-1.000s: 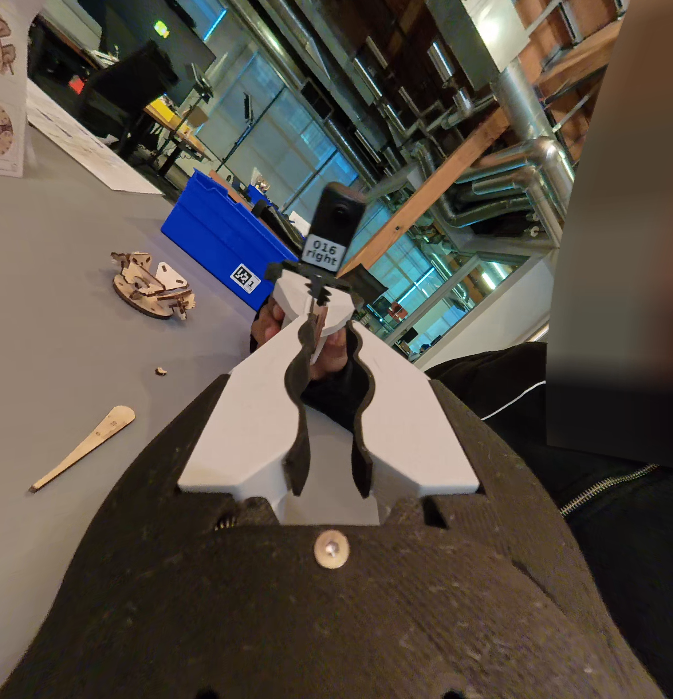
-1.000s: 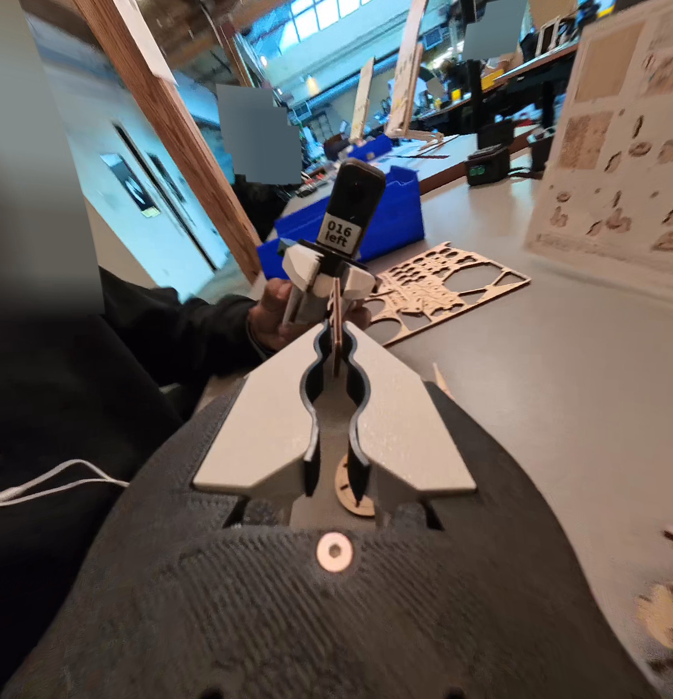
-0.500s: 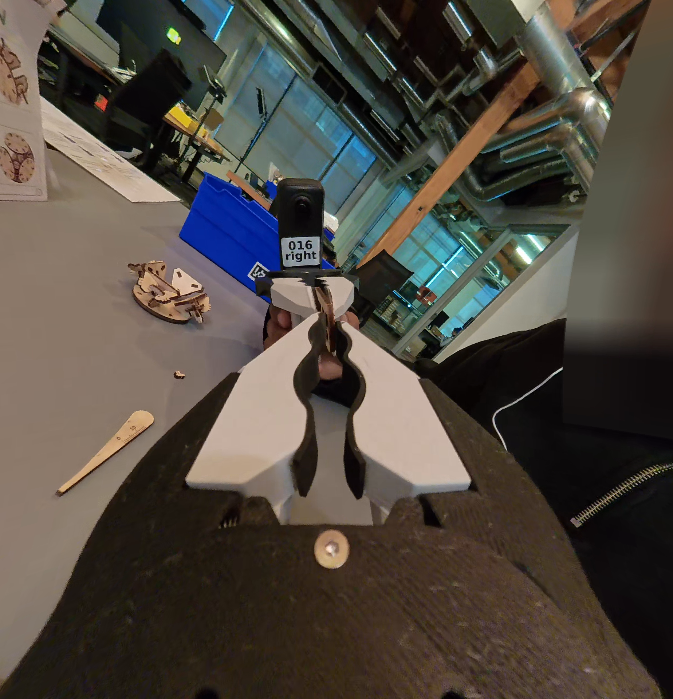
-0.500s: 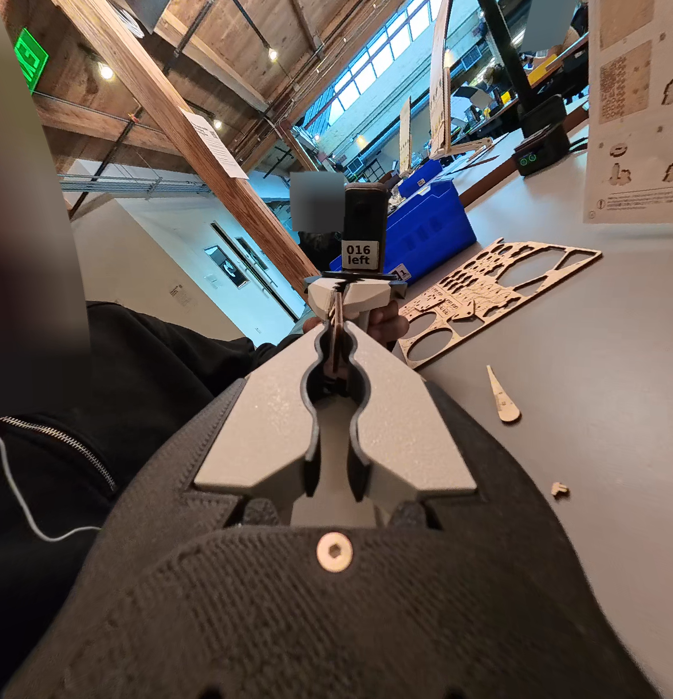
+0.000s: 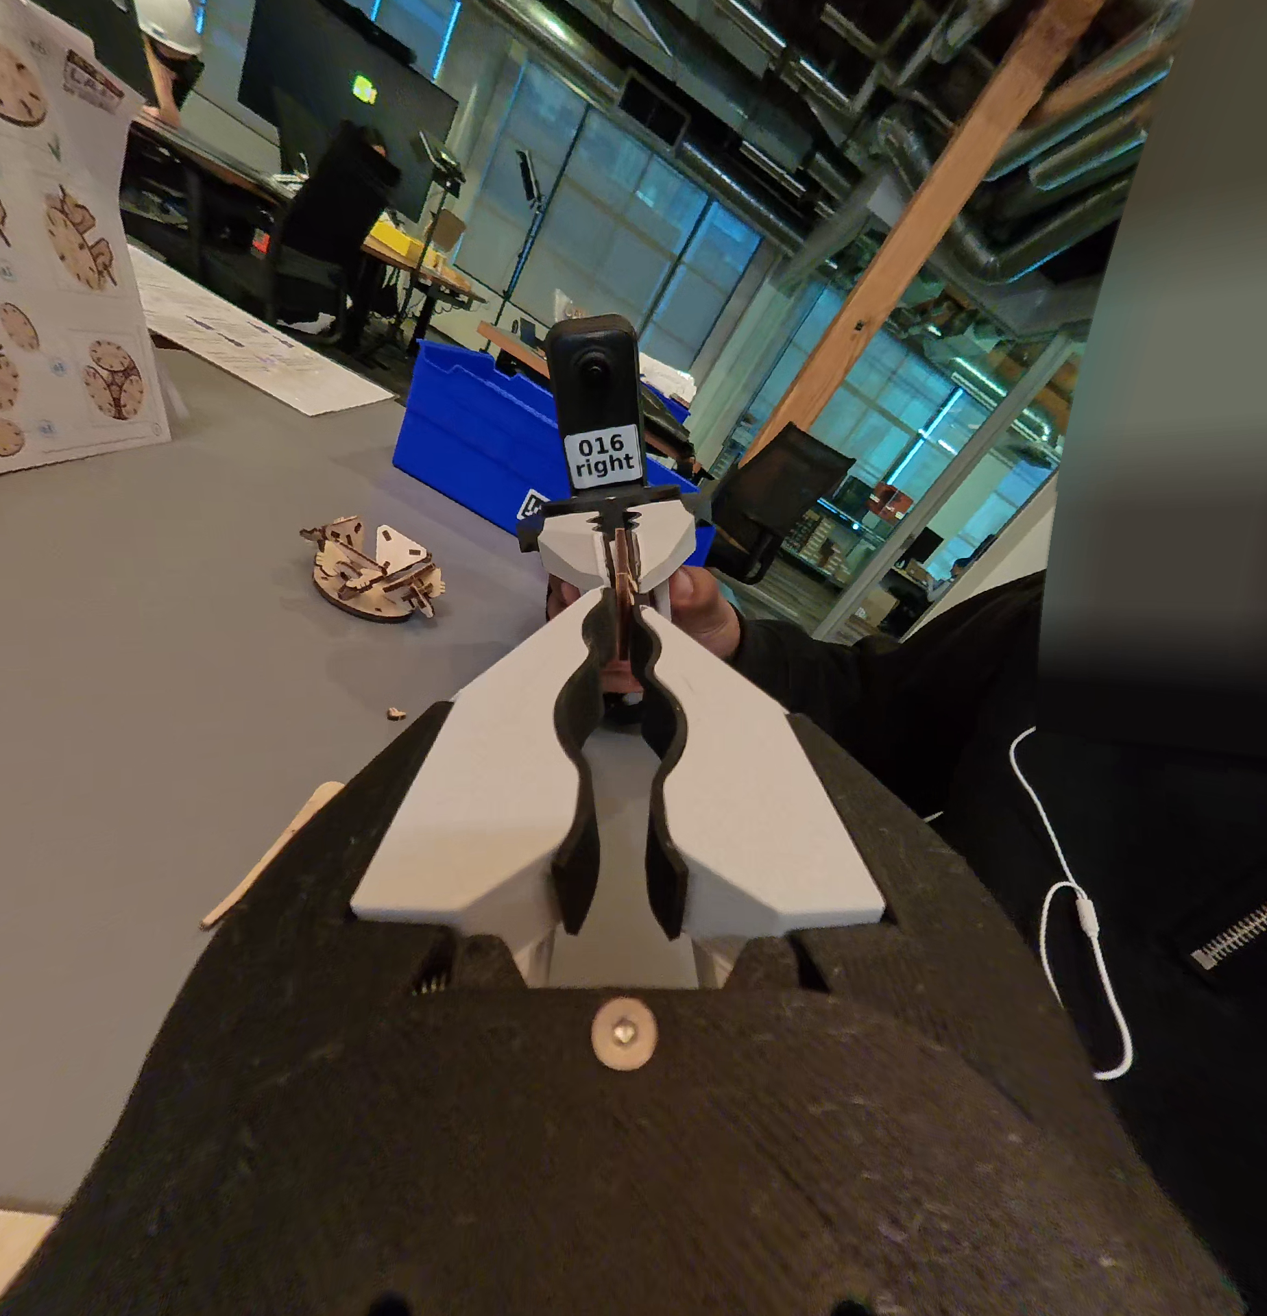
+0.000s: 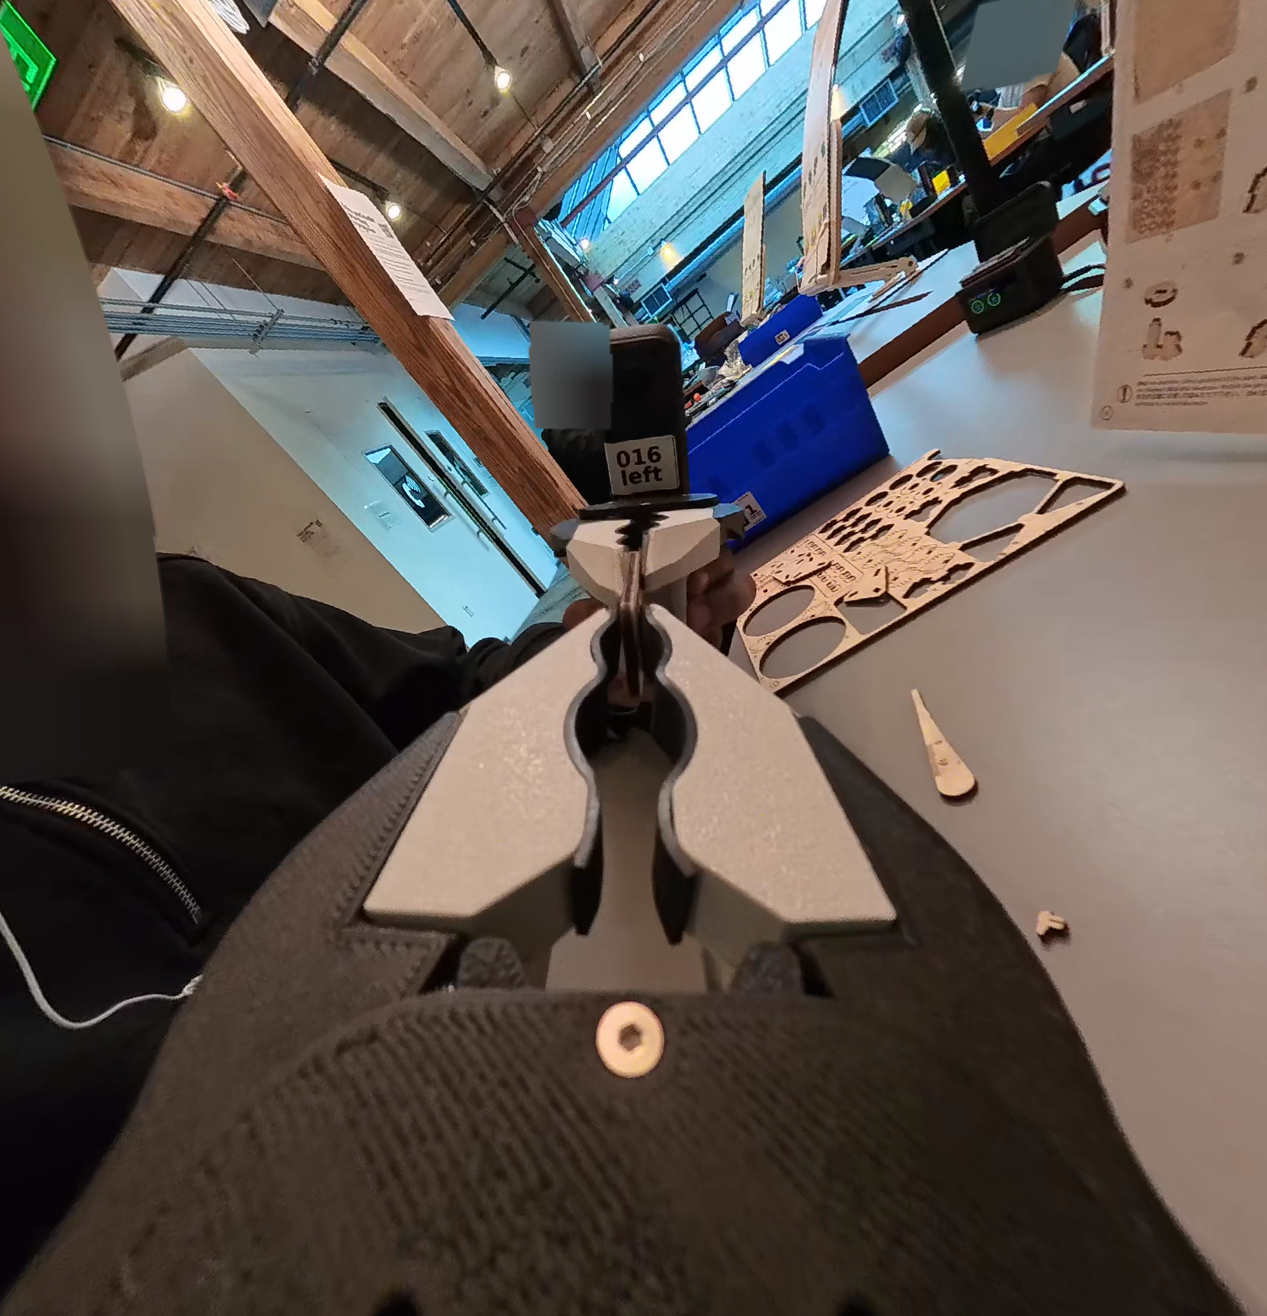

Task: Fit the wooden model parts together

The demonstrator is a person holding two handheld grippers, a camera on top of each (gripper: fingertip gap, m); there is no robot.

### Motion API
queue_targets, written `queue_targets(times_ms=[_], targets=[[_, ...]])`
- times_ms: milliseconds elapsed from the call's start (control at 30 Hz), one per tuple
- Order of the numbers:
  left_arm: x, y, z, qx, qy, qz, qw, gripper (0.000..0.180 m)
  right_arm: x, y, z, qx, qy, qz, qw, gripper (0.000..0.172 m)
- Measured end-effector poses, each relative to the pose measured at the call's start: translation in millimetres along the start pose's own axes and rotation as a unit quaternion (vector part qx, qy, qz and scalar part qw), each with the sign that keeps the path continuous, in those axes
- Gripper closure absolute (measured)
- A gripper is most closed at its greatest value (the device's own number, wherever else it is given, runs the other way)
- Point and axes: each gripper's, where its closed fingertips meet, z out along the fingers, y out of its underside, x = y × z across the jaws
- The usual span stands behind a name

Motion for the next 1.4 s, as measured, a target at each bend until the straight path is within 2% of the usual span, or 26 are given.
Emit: queue_targets(times_ms=[433, 700, 867, 967, 1100, 1267, 1400], targets=[[-2, 0, 0, -0.003, -0.04, 0.064, 0.997, 0.176, -1, 3, 0, -0.019, 0.007, 0.01, 1.0, 0.171], [-6, 1, 0, -0.026, -0.085, 0.136, 0.987, 0.168, 0, 5, -1, -0.037, 0.022, -0.006, 0.999, 0.171], [-7, -2, -2, -0.027, -0.085, 0.143, 0.986, 0.162, 1, 5, -2, -0.041, 0.033, -0.018, 0.998, 0.171], [-6, -8, -6, -0.028, -0.096, 0.172, 0.98, 0.159, 7, 5, -5, -0.049, 0.053, -0.024, 0.997, 0.17], [-16, -1, -8, -0.086, -0.151, 0.241, 0.955, 0.159, 15, 9, -7, -0.071, 0.09, -0.048, 0.992, 0.17], [-39, 24, -8, -0.189, -0.225, 0.327, 0.898, 0.163, 31, 23, -10, -0.132, 0.159, -0.092, 0.974, 0.17], [-46, 37, -7, -0.232, -0.248, 0.38, 0.86, 0.162, 37, 32, -10, -0.163, 0.181, -0.104, 0.964, 0.17]])
